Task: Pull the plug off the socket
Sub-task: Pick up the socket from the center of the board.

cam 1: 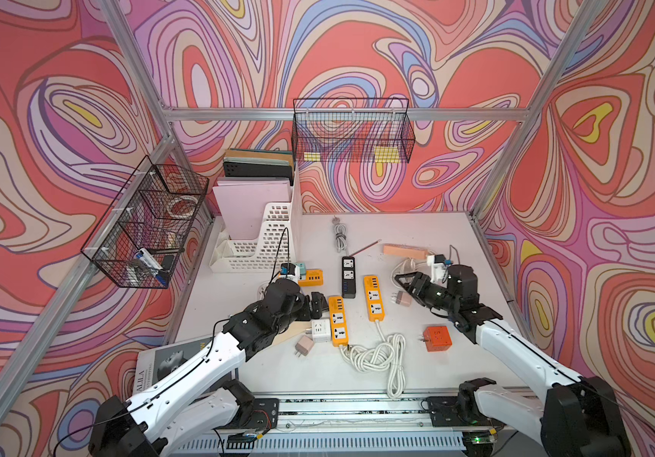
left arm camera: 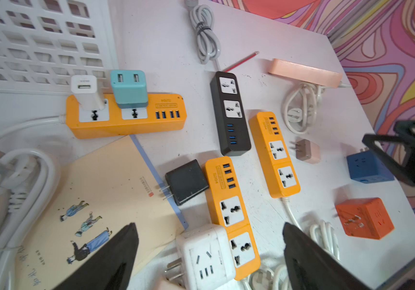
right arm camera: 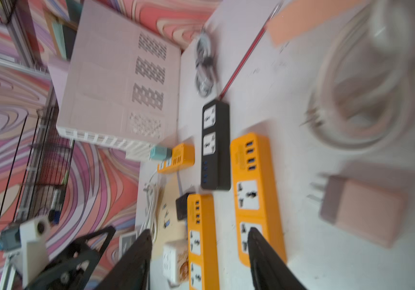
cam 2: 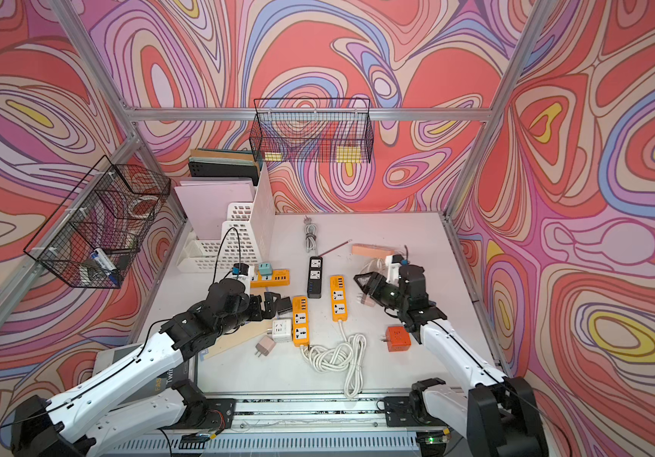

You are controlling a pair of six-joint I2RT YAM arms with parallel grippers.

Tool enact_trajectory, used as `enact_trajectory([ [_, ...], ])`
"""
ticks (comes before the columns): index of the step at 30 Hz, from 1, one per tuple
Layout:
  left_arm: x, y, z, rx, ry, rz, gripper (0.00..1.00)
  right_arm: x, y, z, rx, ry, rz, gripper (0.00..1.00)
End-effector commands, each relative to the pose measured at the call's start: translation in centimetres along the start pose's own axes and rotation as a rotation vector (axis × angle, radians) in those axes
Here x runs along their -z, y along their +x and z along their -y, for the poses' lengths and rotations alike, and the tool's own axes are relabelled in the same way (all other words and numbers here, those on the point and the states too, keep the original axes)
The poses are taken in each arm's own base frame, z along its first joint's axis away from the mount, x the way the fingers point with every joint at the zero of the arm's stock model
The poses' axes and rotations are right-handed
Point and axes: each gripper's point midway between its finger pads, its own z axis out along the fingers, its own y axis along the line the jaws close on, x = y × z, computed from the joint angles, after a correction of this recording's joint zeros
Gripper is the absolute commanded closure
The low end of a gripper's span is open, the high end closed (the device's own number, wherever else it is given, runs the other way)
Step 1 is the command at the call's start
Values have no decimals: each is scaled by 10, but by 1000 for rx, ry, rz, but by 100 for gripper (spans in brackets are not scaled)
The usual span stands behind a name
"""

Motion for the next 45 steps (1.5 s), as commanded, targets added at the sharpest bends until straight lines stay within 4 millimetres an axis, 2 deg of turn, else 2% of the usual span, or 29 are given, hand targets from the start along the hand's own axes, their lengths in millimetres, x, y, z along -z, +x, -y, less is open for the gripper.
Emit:
enact_trajectory([
  [1,6,-23,-20,2,-73,19,1,-26,28,-38,102,-11,-33,38],
  [5,21,-47,-44,46,-158,60,1,-71,74,-59,267,57,-167,39],
  [8,33,-59,-52,97,-176,97,1,-101,98,-82,504,78,-261,39],
  [9,36,-62,-54,122,-177,108,1,-108,104,-93,634,52,-283,39],
  [11,42,-62,-57,164,-177,127,1,-120,109,-102,892,-7,-303,35],
  [13,47,-58,-60,217,-177,149,1,-131,102,-100,1145,-51,-297,19],
  [15,53,-50,-68,264,-197,161,1,-141,93,-91,1254,-148,-352,15],
  [18,63,-34,-80,341,-228,163,1,-161,59,-71,1208,-218,-422,15],
  [19,66,-30,-82,361,-226,163,1,-168,54,-63,1232,-226,-447,15],
  [25,86,-10,-92,421,-243,159,1,-213,56,-24,1403,-212,-630,15],
  [28,97,-9,-96,417,-262,169,1,-238,49,-13,1428,-176,-618,15],
  [34,110,-11,-100,405,-297,171,1,-275,31,-5,1452,-106,-565,16],
  [37,114,-10,-101,402,-305,168,1,-286,33,-7,1447,-146,-550,18],
  [45,123,-7,-104,396,-325,164,1,-296,64,-8,1423,-295,-624,34],
])
